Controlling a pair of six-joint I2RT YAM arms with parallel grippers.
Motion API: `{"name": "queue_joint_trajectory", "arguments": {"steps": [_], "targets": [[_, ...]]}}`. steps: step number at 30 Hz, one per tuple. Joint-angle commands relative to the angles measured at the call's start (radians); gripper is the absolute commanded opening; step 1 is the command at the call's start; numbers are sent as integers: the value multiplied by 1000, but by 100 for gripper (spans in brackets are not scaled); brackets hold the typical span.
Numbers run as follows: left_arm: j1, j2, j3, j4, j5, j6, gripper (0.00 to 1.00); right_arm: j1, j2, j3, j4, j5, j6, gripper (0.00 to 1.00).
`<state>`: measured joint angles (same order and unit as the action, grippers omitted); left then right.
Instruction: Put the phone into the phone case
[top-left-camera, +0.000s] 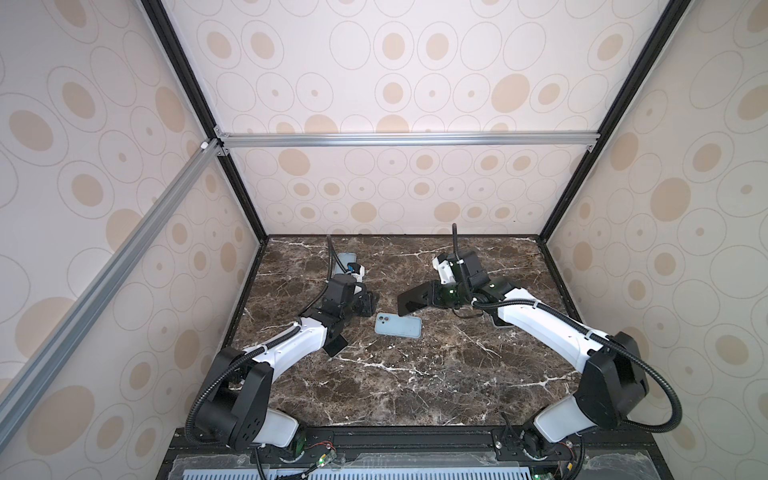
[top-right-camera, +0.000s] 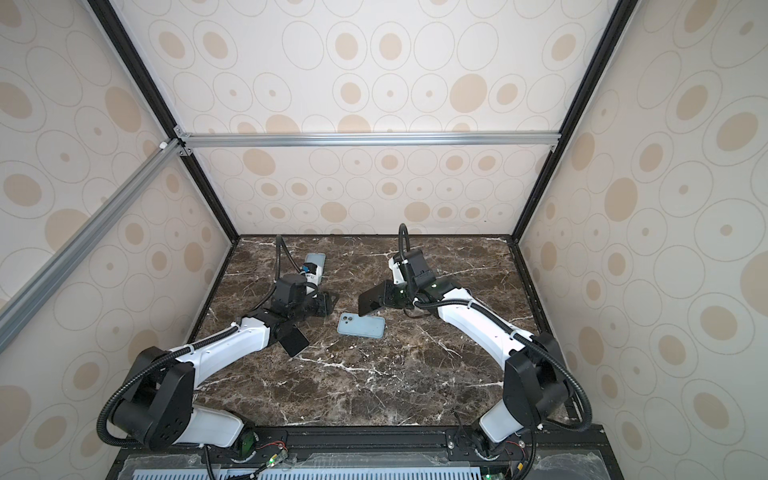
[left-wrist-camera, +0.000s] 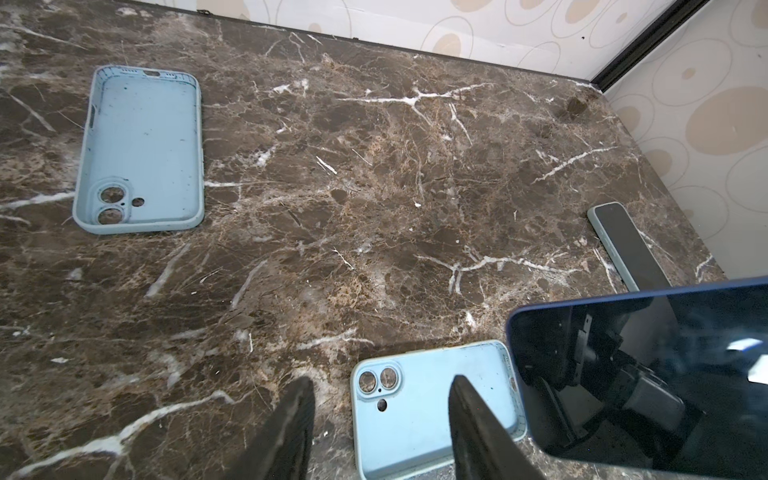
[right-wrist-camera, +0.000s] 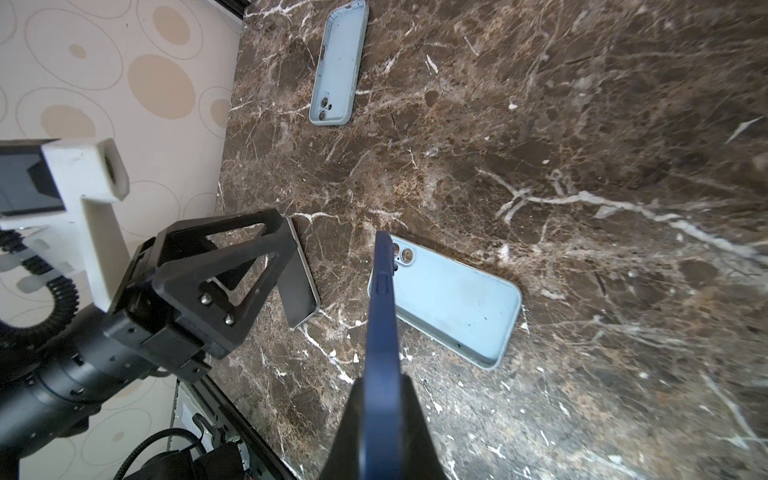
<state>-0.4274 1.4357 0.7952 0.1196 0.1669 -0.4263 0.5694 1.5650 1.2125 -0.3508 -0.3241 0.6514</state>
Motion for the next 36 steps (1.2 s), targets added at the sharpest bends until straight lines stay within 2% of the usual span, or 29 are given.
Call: {"name": "queue_joint_trajectory", "arguments": {"steps": [1,7,14,30,36], "targets": [[6,35,14,10,28,-14,52,14,62,-14,118,-56,63,0],[7,45,-23,33,57,-80,52,26,158,-35,242,-118,163,0],[23,55,-104,71,107,-168,52,37,167,-113,337,-109,233,0],[27,208,-71,105,212,-194,49,38,153,-208,363,-68,231,0],[25,269,-65,138,298,-227,44,35,134,-227,340,-66,222,0]]}}
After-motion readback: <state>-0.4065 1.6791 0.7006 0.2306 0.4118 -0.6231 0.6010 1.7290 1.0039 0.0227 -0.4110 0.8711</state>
